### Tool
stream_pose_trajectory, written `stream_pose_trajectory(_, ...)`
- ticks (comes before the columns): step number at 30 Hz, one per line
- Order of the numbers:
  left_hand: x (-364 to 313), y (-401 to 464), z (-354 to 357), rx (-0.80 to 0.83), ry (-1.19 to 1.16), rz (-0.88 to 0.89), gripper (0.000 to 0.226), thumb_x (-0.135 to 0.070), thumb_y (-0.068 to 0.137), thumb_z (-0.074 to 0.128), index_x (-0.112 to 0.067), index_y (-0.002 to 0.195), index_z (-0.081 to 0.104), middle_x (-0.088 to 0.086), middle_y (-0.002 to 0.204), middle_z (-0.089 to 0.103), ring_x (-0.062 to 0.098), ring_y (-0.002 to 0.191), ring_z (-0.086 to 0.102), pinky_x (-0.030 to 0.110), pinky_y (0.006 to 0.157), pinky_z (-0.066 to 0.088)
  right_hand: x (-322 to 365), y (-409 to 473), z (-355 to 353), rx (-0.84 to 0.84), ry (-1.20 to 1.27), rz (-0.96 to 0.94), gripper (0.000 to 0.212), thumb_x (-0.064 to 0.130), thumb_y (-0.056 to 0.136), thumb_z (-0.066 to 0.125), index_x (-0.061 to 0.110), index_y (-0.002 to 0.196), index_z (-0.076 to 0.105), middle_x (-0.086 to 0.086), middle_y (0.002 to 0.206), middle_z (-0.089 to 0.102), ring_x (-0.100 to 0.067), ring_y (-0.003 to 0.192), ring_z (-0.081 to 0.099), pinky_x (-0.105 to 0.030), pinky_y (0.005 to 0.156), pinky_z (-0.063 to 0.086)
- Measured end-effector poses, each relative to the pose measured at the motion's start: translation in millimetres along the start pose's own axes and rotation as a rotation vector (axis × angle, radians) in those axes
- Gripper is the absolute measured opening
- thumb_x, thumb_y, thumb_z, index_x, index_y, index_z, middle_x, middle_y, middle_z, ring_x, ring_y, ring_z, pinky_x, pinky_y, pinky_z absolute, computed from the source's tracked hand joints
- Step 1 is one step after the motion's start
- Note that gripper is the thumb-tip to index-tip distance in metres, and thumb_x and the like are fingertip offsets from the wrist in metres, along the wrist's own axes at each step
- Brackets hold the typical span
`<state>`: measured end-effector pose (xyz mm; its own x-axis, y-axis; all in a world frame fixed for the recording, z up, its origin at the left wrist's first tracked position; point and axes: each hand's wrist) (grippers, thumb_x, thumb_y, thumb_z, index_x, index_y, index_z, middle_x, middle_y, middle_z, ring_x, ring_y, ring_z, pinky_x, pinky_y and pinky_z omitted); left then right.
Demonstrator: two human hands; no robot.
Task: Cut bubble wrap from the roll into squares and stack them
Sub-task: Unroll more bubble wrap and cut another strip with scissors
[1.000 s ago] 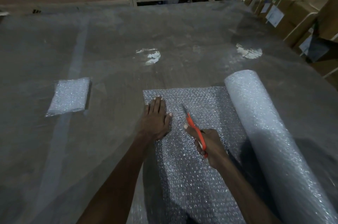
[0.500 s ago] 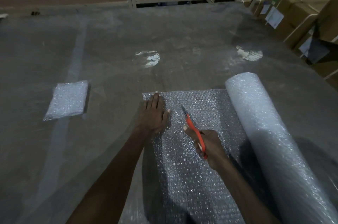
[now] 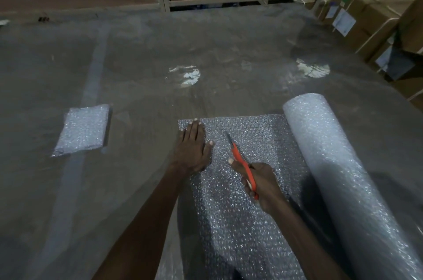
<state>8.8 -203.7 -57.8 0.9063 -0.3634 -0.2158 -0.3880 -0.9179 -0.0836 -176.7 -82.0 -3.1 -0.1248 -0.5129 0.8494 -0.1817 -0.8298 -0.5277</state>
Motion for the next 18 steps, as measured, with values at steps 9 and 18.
stream_pose_trajectory(9,1.2,0.4,2.9,-0.021,-0.013,0.007,0.078,-0.055,0.099,0.007,-0.005,0.159,0.006,0.015,0.167,0.000,0.027,0.154,-0.002,0.046,0.125,0.000,8.8,8.3,4.6,0.010,0.036,0.005,0.037,0.034,0.080,0.084,0.006,0.069,0.062,-0.003,0.048,0.053,-0.011,0.033,0.040,-0.019,0.036,0.031)
stream_pose_trajectory(18,1.5,-0.3,5.0,-0.038,-0.017,0.008,0.075,-0.053,0.101,0.010,-0.006,0.159,0.007,0.014,0.167,0.000,0.026,0.154,-0.002,0.045,0.125,0.001,7.7,11.0,4.2,0.028,0.054,-0.011,0.039,0.031,0.081,0.084,0.007,0.064,0.059,-0.004,0.046,0.050,-0.010,0.032,0.038,-0.018,0.036,0.029)
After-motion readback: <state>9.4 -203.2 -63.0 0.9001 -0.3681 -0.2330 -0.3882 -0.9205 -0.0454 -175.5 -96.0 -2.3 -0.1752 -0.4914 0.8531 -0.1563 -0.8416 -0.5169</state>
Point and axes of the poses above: each hand's wrist, its own y-axis towards the middle knuckle, its own z-axis out of the palm, x = y × z
